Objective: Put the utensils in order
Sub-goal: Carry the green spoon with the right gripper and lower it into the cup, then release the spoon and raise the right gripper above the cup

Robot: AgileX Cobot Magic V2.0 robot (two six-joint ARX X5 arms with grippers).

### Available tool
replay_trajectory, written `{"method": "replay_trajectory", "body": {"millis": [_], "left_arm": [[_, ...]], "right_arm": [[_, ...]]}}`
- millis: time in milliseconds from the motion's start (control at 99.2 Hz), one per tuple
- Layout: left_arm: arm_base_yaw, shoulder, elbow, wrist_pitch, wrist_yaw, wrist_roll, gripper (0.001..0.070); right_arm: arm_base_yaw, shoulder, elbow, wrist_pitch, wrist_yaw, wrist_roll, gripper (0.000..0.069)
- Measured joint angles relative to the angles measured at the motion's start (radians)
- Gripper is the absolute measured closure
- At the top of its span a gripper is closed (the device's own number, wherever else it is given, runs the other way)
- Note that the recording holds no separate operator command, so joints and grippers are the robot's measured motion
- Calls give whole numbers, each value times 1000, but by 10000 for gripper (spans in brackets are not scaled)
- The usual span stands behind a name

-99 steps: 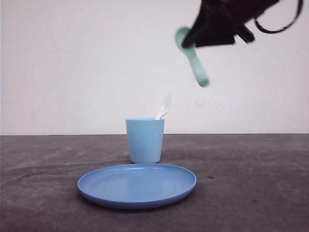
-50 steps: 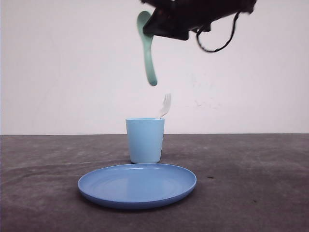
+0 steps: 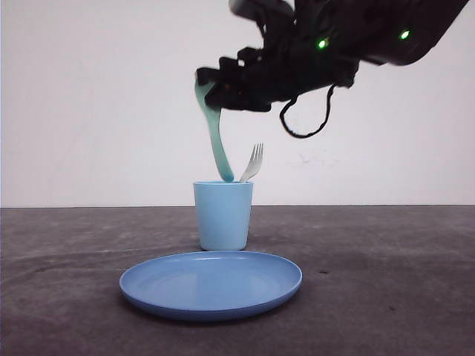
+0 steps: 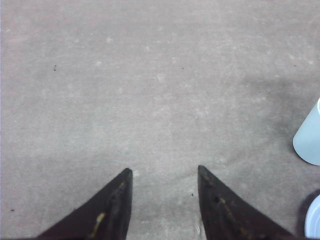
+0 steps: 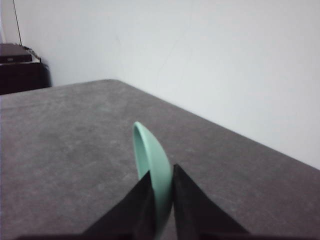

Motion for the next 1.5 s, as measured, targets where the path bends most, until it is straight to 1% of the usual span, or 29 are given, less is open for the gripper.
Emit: {"method": "replay_trajectory", "body": {"millis": [151,302,565,786,857,1028,1139,1230,1331,1502], "left_arm": [[0,0,0,0,0,0,471],[0,0,0,0,0,0,471],[0,0,0,0,0,0,471],[0,0,0,0,0,0,471],[0,0,0,0,0,0,471],[0,0,0,0,0,0,471],[0,0,0,0,0,0,471],[0,0,0,0,0,0,471],[0,0,0,0,0,0,471],[0,0,0,0,0,0,471]], "right_arm": [[0,34,3,-11,0,0,656],[2,43,3,-105,19,-2,656],[2,43,3,-183,21,-6,656],[12,43,3,-204,20,-6,652],[14,43,3,-205,20,-6,620],[19,43,3,-205,20,-6,448],[23,43,3,-205,20,-6,376],[24,42,3,-205,18,-5,354],[24,29,3,-223,15,3,349],[28,-71,3,-272,15,12,349]]}}
